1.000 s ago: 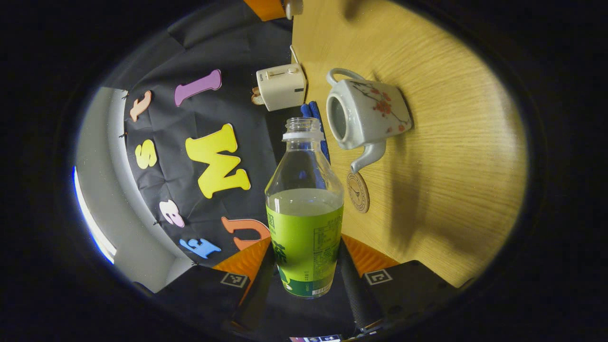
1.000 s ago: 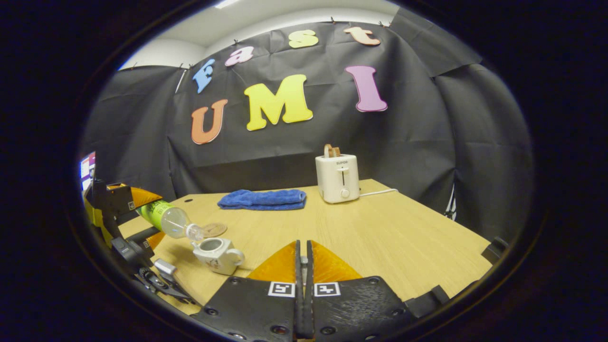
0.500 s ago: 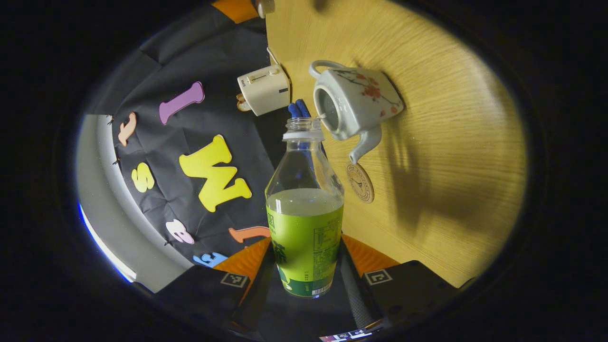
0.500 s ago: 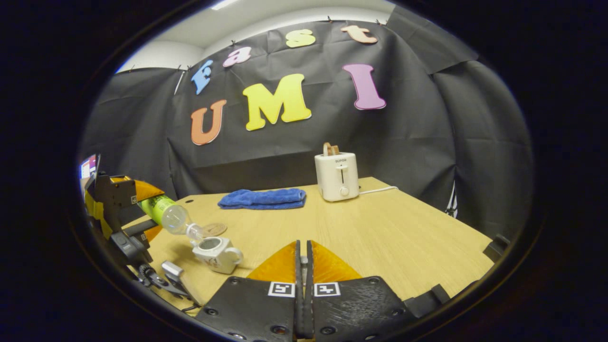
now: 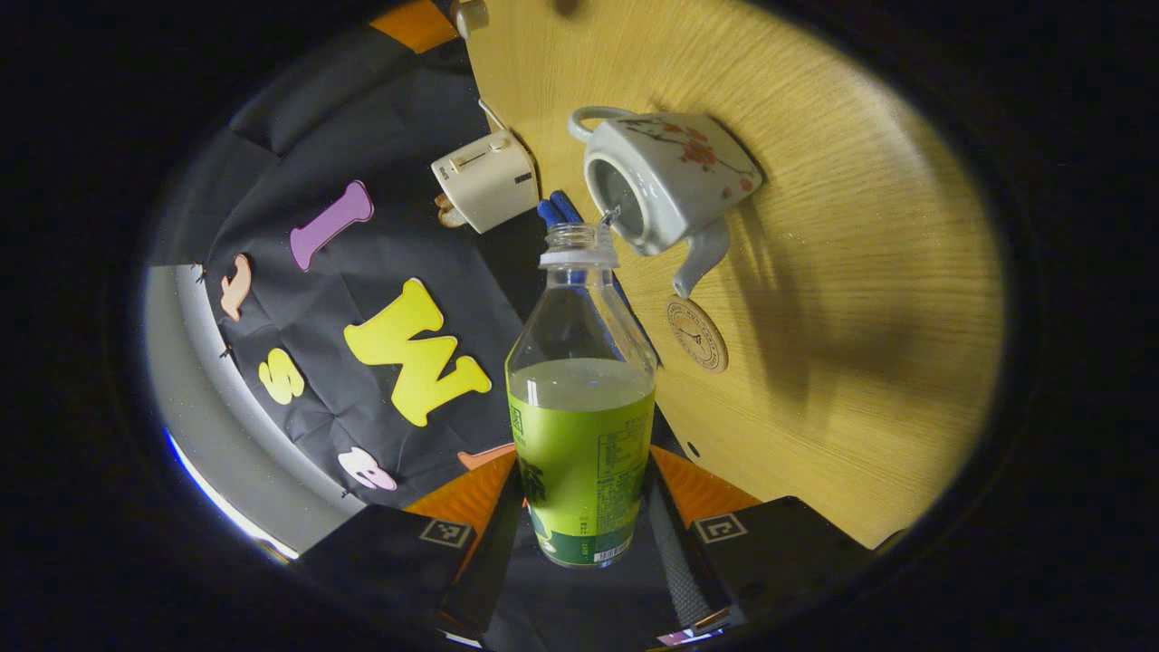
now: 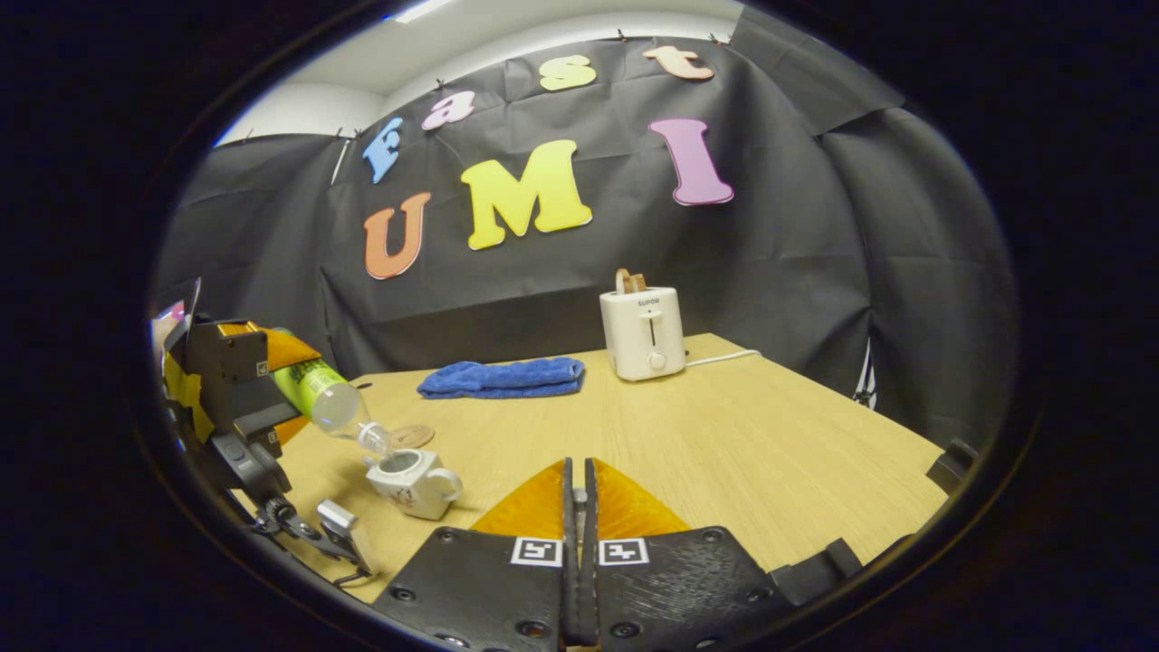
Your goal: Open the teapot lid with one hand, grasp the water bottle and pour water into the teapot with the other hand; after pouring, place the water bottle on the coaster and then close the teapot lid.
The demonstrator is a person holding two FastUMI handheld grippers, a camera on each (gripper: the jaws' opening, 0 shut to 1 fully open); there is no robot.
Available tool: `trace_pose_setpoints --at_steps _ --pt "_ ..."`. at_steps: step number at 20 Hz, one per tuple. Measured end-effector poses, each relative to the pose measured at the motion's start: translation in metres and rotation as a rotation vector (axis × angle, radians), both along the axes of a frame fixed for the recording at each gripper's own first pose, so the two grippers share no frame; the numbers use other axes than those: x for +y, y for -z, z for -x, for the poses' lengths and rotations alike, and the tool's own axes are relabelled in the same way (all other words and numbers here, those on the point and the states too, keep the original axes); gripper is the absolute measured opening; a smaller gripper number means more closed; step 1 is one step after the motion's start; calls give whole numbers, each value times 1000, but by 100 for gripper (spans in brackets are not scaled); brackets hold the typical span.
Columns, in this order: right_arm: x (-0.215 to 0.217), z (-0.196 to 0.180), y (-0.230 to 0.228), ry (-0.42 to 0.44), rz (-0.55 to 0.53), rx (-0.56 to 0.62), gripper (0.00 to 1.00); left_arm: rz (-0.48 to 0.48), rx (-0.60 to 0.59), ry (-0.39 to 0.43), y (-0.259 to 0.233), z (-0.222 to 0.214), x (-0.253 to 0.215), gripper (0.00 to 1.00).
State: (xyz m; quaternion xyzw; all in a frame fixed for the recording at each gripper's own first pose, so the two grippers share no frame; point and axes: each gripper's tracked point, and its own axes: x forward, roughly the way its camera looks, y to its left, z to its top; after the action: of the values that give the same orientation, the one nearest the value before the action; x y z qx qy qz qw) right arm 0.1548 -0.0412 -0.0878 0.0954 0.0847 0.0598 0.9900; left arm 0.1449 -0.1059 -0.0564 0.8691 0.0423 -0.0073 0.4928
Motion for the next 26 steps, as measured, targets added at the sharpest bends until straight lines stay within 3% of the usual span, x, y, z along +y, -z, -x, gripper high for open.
trace_pose_setpoints --at_steps 7,14,25,26 --pt "-6 6 -1 6 -25 -16 0 -84 -10 -23 -11 -2 -4 72" --pt "-8 11 5 0 -60 -13 0 -159 -29 -18 -30 -1 -16 77" --pt "-5 18 6 -15 -65 -20 0 -212 -35 -13 -45 1 -26 71" --pt "-5 18 6 -16 -66 -17 0 -209 -37 -13 -47 -1 -26 74"
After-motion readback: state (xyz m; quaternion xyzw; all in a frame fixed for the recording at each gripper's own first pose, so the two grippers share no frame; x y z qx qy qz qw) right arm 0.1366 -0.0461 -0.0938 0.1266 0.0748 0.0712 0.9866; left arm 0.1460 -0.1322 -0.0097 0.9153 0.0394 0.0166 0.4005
